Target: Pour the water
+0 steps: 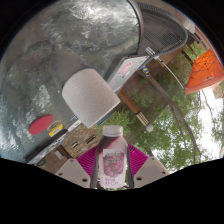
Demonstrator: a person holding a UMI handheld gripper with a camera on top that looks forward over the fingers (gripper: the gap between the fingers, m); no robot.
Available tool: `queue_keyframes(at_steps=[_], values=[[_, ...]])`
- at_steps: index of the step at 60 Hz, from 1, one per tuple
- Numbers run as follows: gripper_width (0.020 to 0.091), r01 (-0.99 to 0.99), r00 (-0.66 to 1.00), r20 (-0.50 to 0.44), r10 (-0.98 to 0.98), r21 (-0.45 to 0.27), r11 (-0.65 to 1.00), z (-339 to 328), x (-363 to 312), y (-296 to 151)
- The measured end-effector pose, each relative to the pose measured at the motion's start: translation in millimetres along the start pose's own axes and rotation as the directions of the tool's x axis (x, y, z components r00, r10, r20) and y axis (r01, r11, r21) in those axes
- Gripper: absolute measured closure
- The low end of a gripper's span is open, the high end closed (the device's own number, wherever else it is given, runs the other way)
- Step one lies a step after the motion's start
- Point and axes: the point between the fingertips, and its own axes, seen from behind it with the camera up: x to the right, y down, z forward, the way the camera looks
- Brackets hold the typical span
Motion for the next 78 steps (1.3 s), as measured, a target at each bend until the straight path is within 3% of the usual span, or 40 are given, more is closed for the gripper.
queue_keyframes(at_steps=[4, 8, 12, 16, 22, 27, 33, 37, 40, 48, 50, 54, 67, 76, 78], values=[[0.0667, -0.170, 0.984, -0.054, 0.168, -0.028, 0.985, -3, 24, 19], [0.0667, -0.476, 0.872, -0.160, 0.463, -0.058, 0.877, -4, 56, 53], [0.0667, -0.804, 0.581, -0.279, 0.764, -0.049, 0.593, -15, 70, 99], [0.0666, -0.988, 0.140, -0.315, 0.939, 0.017, 0.153, -20, 49, 120], [0.0667, -0.873, -0.487, -0.191, 0.852, 0.079, -0.481, -15, -8, 94], [0.0666, -0.686, -0.726, -0.133, 0.675, 0.060, -0.726, -4, -51, 64], [0.0667, -0.647, -0.759, -0.117, 0.640, 0.031, -0.762, 3, -98, 22], [0.0666, -0.653, -0.752, -0.114, 0.650, -0.013, -0.758, 11, -111, 28], [0.0665, -0.640, -0.763, -0.101, 0.638, -0.021, -0.768, 13, -128, -1], [0.0654, -0.633, -0.766, -0.091, 0.636, -0.060, -0.772, 18, -140, 3], [0.0649, -0.648, -0.757, -0.079, 0.648, -0.032, -0.761, 18, -135, 9], [0.0638, -0.664, -0.744, -0.067, 0.664, -0.025, -0.747, 14, -145, -7], [0.0637, -0.656, -0.752, -0.078, 0.655, -0.018, -0.755, 11, -139, 10], [0.0526, -0.649, -0.755, -0.085, 0.650, -0.042, -0.759, 9, -137, 14], [0.0467, -0.649, -0.752, -0.088, 0.653, -0.071, -0.757, 4, -139, 13]])
